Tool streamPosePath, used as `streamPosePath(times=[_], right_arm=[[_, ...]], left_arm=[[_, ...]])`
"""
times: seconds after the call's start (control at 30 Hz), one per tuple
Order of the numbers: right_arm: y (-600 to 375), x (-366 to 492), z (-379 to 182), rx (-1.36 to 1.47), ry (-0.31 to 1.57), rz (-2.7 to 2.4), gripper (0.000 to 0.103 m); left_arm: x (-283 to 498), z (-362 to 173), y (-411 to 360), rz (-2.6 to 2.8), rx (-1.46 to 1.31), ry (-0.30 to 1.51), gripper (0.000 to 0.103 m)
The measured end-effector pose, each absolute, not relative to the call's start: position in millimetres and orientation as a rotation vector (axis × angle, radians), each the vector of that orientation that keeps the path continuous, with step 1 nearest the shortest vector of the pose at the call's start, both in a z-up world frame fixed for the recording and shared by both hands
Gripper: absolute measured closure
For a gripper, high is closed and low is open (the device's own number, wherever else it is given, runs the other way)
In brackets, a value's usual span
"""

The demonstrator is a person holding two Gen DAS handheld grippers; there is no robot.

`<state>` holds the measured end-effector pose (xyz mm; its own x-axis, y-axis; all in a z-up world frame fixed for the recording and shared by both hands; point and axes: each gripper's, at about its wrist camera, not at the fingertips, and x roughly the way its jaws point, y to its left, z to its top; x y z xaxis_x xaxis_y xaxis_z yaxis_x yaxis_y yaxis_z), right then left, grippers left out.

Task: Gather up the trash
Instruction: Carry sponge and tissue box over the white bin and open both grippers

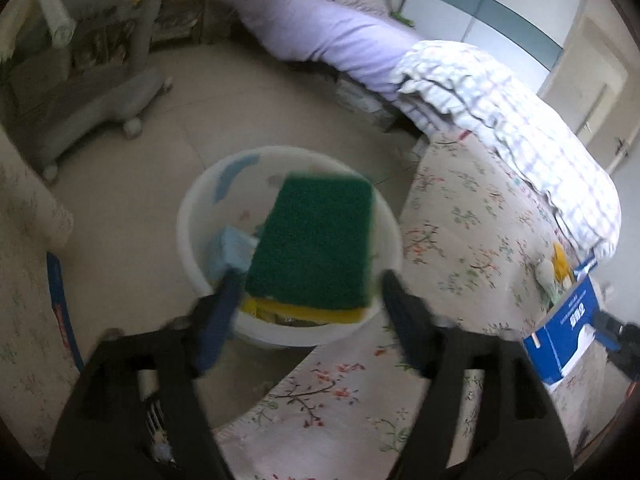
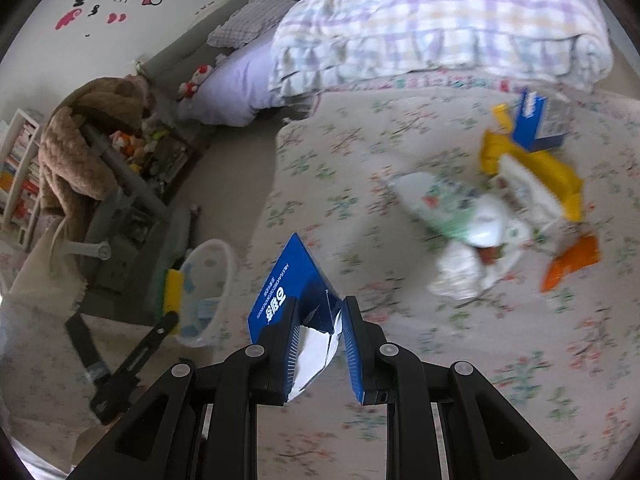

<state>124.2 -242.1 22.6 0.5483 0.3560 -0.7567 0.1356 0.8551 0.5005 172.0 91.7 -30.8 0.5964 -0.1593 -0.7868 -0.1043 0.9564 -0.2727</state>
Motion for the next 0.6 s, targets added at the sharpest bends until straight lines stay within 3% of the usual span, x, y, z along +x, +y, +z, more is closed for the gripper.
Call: streamPosePath(times=[0.2, 0.6], right_arm=[[-212, 138, 13, 0.58, 1.022, 0.181, 0.081], [-134, 202, -1, 0.633, 1.039, 0.277, 0.081]], left_arm=[[166, -36, 101, 0.082, -0.267, 1.008, 0.004], [133, -33, 142, 0.163, -0.156, 1.072, 0.002]])
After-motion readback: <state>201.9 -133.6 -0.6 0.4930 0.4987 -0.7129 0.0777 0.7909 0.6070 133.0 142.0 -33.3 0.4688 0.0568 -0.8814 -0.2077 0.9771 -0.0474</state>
